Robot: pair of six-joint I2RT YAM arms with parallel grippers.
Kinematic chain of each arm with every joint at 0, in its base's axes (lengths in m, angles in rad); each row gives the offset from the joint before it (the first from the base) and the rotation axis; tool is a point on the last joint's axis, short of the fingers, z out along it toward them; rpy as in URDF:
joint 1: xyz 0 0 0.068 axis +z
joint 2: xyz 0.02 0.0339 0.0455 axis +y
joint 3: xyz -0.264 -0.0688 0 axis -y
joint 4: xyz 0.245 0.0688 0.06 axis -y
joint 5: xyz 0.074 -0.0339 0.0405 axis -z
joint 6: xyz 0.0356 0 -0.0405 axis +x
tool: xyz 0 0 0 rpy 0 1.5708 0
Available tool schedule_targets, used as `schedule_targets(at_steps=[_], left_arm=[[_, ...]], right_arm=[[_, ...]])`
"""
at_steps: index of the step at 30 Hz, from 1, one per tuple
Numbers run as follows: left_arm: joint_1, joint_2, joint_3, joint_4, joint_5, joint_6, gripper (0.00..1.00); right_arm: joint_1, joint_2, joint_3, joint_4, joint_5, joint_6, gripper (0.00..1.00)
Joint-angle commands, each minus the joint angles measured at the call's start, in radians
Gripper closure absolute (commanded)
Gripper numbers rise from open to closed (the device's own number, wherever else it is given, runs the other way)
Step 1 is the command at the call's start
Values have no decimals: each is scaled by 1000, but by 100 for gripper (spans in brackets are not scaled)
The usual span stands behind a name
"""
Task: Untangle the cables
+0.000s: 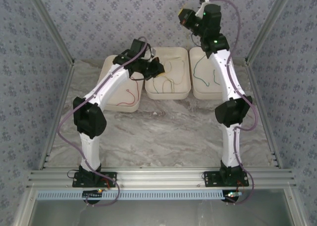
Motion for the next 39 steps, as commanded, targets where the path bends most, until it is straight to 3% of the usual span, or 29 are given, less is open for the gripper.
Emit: schedule_targets(at_steps=[1, 8, 17, 29, 35, 39], left_arm=[[-9, -8, -49, 71, 15, 1, 100], [36, 134, -17, 66, 9, -16, 100], [27, 286, 135, -26, -10, -15, 100], [45, 284, 168, -83, -123, -36, 100], [46, 325, 260, -139, -147, -40, 100], [46, 358, 313, -129, -152, -58, 100]], right_arm=[[19, 31, -32, -54, -12, -70, 100], [30, 157, -57, -144, -33, -76, 100], [14, 332, -4, -237, -56, -34, 100], [-3, 359, 159, -339, -68, 19, 45], [-3, 226, 125, -377, -21, -47, 44], [-1, 62, -10, -355, 26, -106, 45]])
